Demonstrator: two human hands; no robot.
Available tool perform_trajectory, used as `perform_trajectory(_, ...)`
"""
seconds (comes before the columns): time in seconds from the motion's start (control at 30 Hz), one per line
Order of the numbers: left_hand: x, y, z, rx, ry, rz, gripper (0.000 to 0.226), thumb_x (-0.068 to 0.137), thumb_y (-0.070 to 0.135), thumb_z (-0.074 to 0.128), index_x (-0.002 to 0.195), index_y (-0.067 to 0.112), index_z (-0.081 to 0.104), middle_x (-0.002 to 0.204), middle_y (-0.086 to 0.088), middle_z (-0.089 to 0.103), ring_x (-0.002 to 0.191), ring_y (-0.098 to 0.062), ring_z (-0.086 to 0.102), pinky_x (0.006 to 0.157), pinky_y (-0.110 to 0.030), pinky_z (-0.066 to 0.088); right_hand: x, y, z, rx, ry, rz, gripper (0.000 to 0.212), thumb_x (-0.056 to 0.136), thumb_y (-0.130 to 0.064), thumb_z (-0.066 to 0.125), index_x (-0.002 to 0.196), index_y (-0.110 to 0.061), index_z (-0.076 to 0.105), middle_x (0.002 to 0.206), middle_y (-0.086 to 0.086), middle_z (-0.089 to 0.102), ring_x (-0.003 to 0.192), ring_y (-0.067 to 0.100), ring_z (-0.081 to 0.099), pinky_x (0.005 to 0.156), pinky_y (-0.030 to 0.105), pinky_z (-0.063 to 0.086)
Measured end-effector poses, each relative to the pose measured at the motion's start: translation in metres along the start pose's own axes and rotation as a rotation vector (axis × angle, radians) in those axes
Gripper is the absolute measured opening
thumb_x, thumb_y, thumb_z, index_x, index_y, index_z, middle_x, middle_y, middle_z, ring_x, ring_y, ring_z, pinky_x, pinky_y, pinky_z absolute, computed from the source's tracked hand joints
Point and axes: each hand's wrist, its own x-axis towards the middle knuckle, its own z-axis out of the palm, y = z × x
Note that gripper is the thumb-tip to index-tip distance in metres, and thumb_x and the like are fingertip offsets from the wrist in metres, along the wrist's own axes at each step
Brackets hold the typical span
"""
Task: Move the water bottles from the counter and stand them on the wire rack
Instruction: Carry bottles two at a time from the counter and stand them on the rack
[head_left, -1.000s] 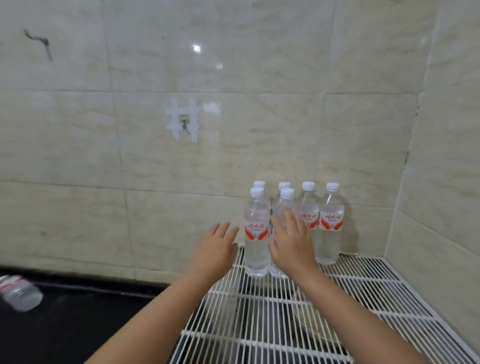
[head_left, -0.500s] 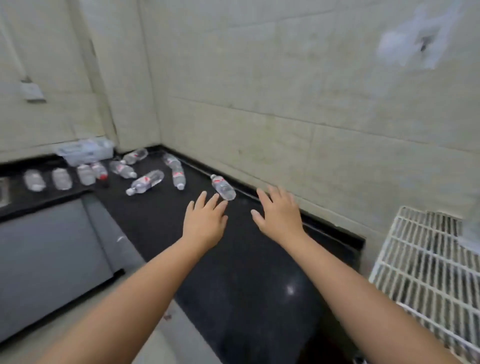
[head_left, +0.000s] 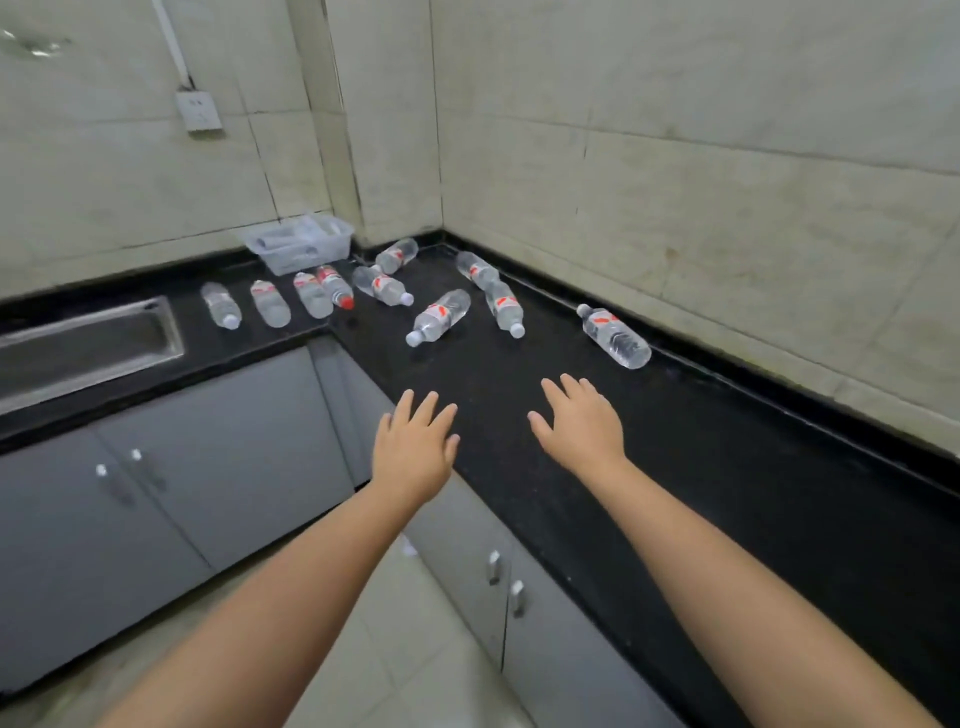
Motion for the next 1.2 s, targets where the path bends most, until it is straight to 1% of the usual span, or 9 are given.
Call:
perform_trajectory(0.17,0.059,-0.026,0.029,-0.021,-0.061,0.034,0.047,0.096,0.032,0.031,0.142,0.024,0.021,0.154,0.0,0.016,0.143,-0.027,0.004,0.114,-0.043,0.016,0.056,0.016,0.032,-0.077,-0.037,0.074,0.052,0.092,-0.038,0.042,0.138,-0.015,0.032,0.146,0.01,0.034,0.136,0.029,0.029,0.107,0.041,0.029)
perform_trajectory(0.33,0.166,-0.041,0.048,0.014,-0.084,0.101,0.05,0.096,0.032,0.033,0.142,0.026,0.018,0.155,0.002,0.014,0.143,-0.025,0.004,0.115,-0.042,0.016,0.148,0.05,0.065,-0.125,-0.038,0.163,0.053,0.093,-0.038,0.04,0.139,-0.015,0.03,0.147,0.011,0.033,0.136,0.029,0.028,0.108,0.041,0.027)
perform_trajectory(0.43,0.235,-0.049,0.053,0.057,-0.114,0.147,0.05,0.095,0.033,0.033,0.142,0.026,0.018,0.155,0.002,0.015,0.143,-0.024,0.005,0.114,-0.041,0.017,0.203,0.075,0.081,-0.099,-0.048,0.242,0.052,0.092,-0.038,0.041,0.138,-0.015,0.032,0.144,0.011,0.037,0.133,0.028,0.032,0.106,0.039,0.031)
perform_trajectory(0.57,0.314,-0.06,0.063,0.081,-0.097,0.232,0.049,0.095,0.034,0.035,0.141,0.025,0.022,0.154,0.002,0.019,0.143,-0.023,0.009,0.112,-0.038,0.021,0.256,0.107,0.098,-0.076,-0.075,0.367,0.048,0.092,-0.035,0.043,0.133,-0.012,0.038,0.137,0.013,0.044,0.128,0.03,0.037,0.102,0.04,0.035)
perform_trajectory(0.7,0.378,-0.067,0.091,0.047,-0.156,0.311,0.05,0.095,0.032,0.036,0.142,0.025,0.023,0.153,0.001,0.02,0.143,-0.024,0.009,0.114,-0.037,0.017,0.29,0.139,0.117,-0.107,-0.138,0.482,0.05,0.09,-0.037,0.045,0.132,-0.012,0.037,0.131,0.013,0.048,0.122,0.029,0.042,0.098,0.041,0.04)
perform_trajectory(0.87,0.468,-0.059,0.126,0.085,-0.243,0.511,0.054,0.095,0.029,0.038,0.143,0.025,0.015,0.155,0.001,0.013,0.143,-0.025,0.006,0.117,-0.037,0.015,0.321,0.17,0.142,-0.176,-0.222,0.649,0.061,0.088,-0.044,0.047,0.139,-0.02,0.026,0.142,0.011,0.037,0.13,0.028,0.034,0.107,0.04,0.03)
perform_trajectory(1.07,0.585,-0.044,0.159,0.171,-0.356,0.835,0.066,0.088,0.036,0.049,0.143,0.028,0.013,0.156,0.004,0.005,0.144,-0.019,0.0,0.116,-0.037,0.011,0.375,0.194,0.161,-0.176,-0.259,0.78,0.073,0.086,-0.049,0.049,0.143,-0.027,0.01,0.154,0.008,0.011,0.142,0.027,0.009,0.115,0.046,0.013)
perform_trajectory(1.13,0.616,-0.042,0.169,0.216,-0.409,0.924,0.073,0.085,0.04,0.053,0.143,0.029,0.01,0.156,0.003,0.003,0.144,-0.019,-0.001,0.117,-0.039,0.007,0.392,0.203,0.166,-0.157,-0.293,0.801,0.074,0.085,-0.049,0.05,0.143,-0.03,0.008,0.155,0.007,0.009,0.142,0.027,0.009,0.114,0.048,0.011)
perform_trajectory(1.2,0.638,-0.04,0.18,0.26,-0.455,1.01,0.077,0.083,0.042,0.054,0.143,0.029,0.008,0.156,0.002,0.002,0.144,-0.019,-0.002,0.117,-0.04,0.003,0.401,0.207,0.173,-0.186,-0.334,0.807,0.073,0.085,-0.048,0.05,0.143,-0.032,0.008,0.152,0.008,0.017,0.139,0.027,0.02,0.112,0.047,0.017)
